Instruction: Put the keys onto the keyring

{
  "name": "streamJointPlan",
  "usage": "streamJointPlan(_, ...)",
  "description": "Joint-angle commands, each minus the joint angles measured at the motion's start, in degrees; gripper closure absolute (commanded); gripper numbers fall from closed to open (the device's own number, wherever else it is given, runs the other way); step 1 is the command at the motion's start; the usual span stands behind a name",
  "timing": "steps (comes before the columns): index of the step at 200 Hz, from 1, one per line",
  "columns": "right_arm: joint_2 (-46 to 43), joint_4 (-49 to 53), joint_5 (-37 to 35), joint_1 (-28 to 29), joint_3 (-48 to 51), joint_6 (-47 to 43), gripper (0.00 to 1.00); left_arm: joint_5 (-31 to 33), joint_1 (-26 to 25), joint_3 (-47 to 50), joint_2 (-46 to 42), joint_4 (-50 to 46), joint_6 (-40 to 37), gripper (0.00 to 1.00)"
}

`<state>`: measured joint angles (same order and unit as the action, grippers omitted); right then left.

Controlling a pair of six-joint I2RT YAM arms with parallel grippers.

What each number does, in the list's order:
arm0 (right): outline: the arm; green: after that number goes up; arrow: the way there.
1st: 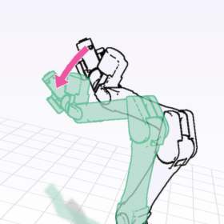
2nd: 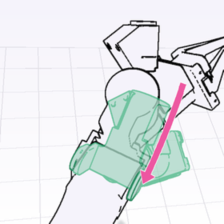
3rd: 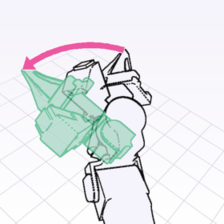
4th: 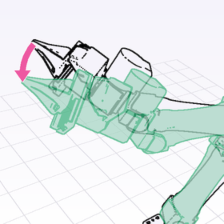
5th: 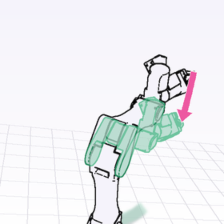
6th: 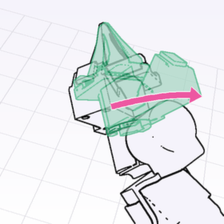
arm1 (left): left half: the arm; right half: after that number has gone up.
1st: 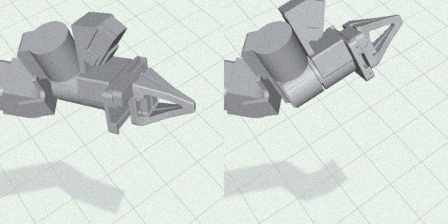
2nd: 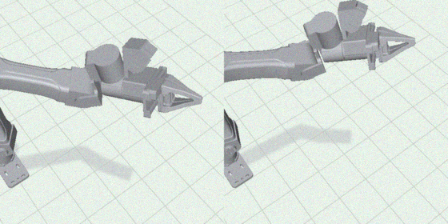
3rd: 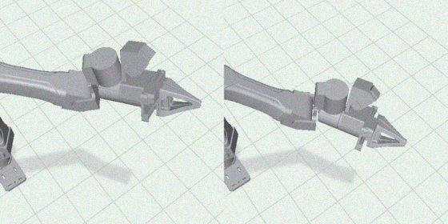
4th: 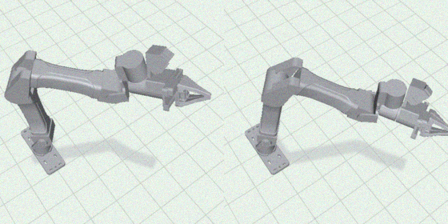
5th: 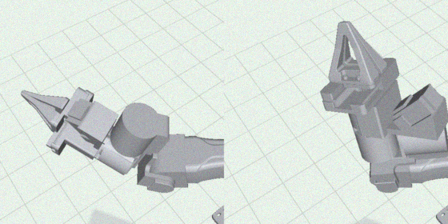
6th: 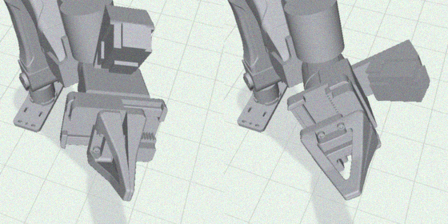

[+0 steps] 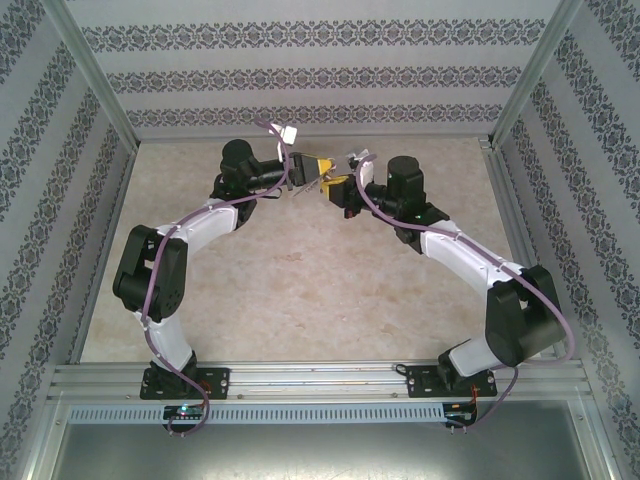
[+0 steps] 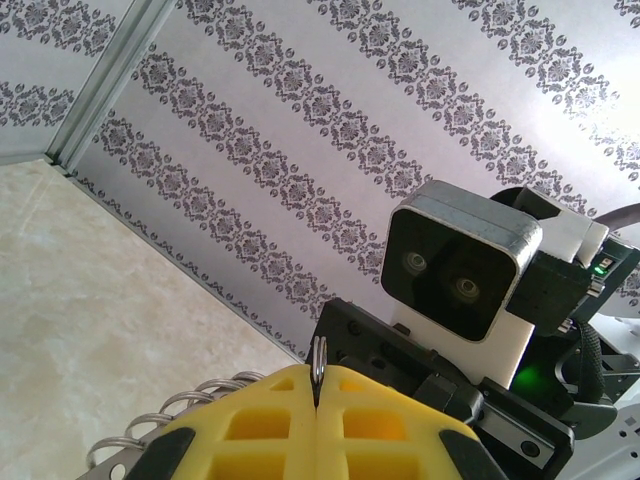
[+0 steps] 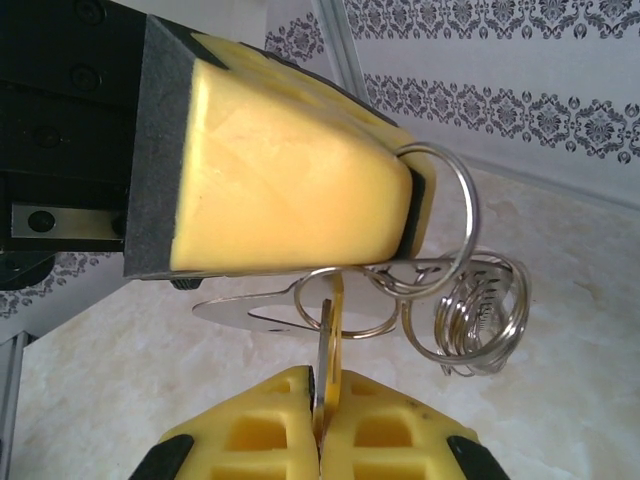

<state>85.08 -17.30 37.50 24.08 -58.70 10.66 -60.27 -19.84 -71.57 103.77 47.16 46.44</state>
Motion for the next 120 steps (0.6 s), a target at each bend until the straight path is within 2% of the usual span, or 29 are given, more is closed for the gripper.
streamJointPlan(1, -1.03, 0.21, 5.2, -0.17, 1.13, 0.36, 1.0, 1.8, -1.18, -0.59, -2.3, 2.11, -1.77, 1.0)
streamJointPlan(35, -3.21, -0.61, 5.31, -1.98, 3.21, 1.88, 1.0, 2.16, -1.34, -0.32, -2.17, 2.97, -1.79, 1.0)
streamJointPlan(41, -3.58, -0.71, 5.39, -2.19, 3.47, 2.06, 0.96, 2.17, -1.27, -0.32, -2.08, 3.35, -1.7, 1.0)
streamJointPlan(55, -4.71, -0.67, 5.36, -2.86, 4.49, 2.44, 0.76, 2.17, -1.32, -0.24, -1.99, 3.94, -1.42, 1.0)
streamJointPlan(73, -6.62, -0.73, 5.09, -4.07, 5.9, 2.9, 0.62, 2.17, -1.28, -0.23, -1.65, 4.21, -1.47, 1.0)
streamJointPlan(85, -8.02, -0.85, 5.53, -5.25, 6.86, 3.58, 0.58, 2.26, -1.28, -0.07, -1.4, 4.32, -1.46, 1.0)
streamJointPlan(120, -12.66, -1.95, 6.8, -8.58, 8.86, 6.21, 0.57, 2.18, -1.3, 0.01, -0.72, 5.43, -1.39, 1.0)
